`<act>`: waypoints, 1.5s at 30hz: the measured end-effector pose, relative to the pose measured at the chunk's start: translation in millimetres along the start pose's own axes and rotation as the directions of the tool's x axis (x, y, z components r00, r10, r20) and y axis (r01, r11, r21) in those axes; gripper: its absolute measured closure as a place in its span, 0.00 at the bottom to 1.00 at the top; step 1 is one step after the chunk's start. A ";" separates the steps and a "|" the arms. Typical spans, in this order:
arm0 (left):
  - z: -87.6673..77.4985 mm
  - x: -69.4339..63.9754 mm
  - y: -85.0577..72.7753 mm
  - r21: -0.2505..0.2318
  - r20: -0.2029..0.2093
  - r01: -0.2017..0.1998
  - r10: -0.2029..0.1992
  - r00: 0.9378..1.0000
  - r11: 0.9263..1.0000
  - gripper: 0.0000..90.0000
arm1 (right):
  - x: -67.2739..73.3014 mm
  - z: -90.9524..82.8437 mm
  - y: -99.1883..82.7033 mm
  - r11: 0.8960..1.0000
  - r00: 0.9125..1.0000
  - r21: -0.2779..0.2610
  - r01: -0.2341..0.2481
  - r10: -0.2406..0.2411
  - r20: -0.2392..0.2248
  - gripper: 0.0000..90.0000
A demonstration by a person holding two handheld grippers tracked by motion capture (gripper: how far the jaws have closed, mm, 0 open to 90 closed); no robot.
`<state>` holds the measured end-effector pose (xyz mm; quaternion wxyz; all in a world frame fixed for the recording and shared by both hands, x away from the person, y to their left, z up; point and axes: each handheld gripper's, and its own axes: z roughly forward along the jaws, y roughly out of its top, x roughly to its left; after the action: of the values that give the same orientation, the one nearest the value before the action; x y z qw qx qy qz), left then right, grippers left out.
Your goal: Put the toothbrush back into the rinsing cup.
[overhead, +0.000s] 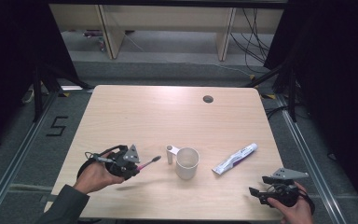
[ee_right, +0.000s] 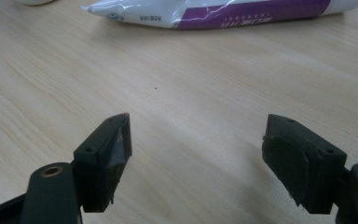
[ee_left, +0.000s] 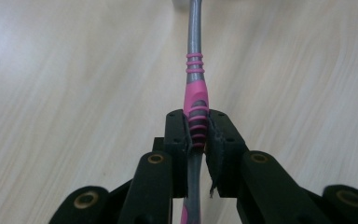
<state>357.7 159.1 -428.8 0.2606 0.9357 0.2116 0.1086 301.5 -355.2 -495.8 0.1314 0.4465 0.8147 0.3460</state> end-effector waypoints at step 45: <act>-2.8 10.3 10.5 -0.718 -0.050 0.229 -0.377 0.925 0.658 0.87 | -1.4 0.9 -0.6 1.000 1.000 -0.010 0.018 -0.018 -0.004 0.27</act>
<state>369.5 156.8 -419.8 0.5873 0.7024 0.3326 0.2262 302.4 -356.1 -496.9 0.1351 0.4378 0.8171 0.3499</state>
